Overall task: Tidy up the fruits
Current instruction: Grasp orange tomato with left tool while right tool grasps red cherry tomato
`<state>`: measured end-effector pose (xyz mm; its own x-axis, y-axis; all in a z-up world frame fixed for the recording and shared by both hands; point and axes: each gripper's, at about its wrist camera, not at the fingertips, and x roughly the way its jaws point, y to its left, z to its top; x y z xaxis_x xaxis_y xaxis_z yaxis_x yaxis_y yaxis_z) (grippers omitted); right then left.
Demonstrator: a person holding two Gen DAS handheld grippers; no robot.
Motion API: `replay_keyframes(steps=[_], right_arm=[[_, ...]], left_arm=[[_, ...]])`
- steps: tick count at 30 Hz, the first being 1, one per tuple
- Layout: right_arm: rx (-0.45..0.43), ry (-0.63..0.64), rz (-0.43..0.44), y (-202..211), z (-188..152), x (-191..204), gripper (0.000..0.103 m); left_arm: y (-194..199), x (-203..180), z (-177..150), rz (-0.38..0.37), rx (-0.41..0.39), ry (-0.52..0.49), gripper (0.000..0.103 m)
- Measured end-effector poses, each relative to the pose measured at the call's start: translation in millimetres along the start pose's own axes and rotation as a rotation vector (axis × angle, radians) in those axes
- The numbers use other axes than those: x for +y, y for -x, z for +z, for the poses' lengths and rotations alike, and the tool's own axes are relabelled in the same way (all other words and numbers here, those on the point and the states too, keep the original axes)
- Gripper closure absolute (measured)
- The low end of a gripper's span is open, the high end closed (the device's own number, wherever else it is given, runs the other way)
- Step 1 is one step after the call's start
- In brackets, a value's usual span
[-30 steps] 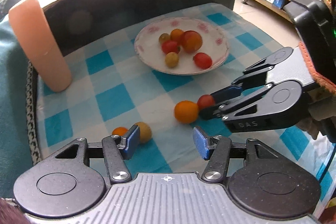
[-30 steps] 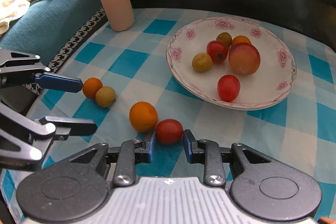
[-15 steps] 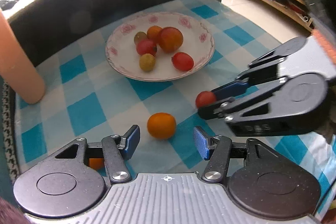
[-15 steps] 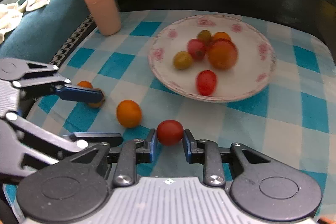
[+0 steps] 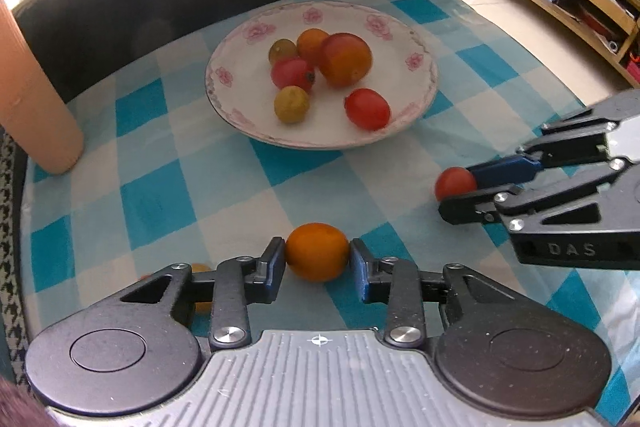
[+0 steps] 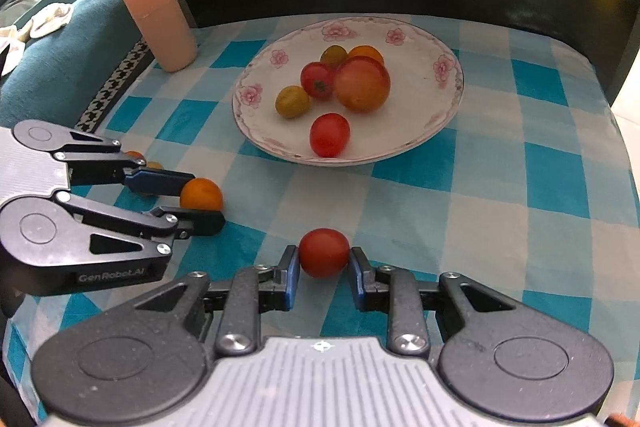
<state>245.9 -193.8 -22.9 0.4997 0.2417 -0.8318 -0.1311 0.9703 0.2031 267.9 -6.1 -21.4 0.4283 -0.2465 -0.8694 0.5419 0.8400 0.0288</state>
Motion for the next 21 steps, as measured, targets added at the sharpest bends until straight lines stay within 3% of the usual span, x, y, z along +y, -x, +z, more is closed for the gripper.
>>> replay_keyframes(steps=[10, 18, 21], right_arm=[[0.01, 0.071, 0.019, 10, -10, 21, 0.063], [0.041, 0.122, 0.008, 6, -27, 28, 0.063], [0.043, 0.133, 0.003, 6, -27, 30, 0.063]], left_arm=[[24, -18, -20, 0.007, 0.003, -0.001, 0.06], [18, -35, -38, 0.036, 0.041, -0.058, 0.059], [18, -33, -39, 0.023, 0.039, -0.055, 0.053]])
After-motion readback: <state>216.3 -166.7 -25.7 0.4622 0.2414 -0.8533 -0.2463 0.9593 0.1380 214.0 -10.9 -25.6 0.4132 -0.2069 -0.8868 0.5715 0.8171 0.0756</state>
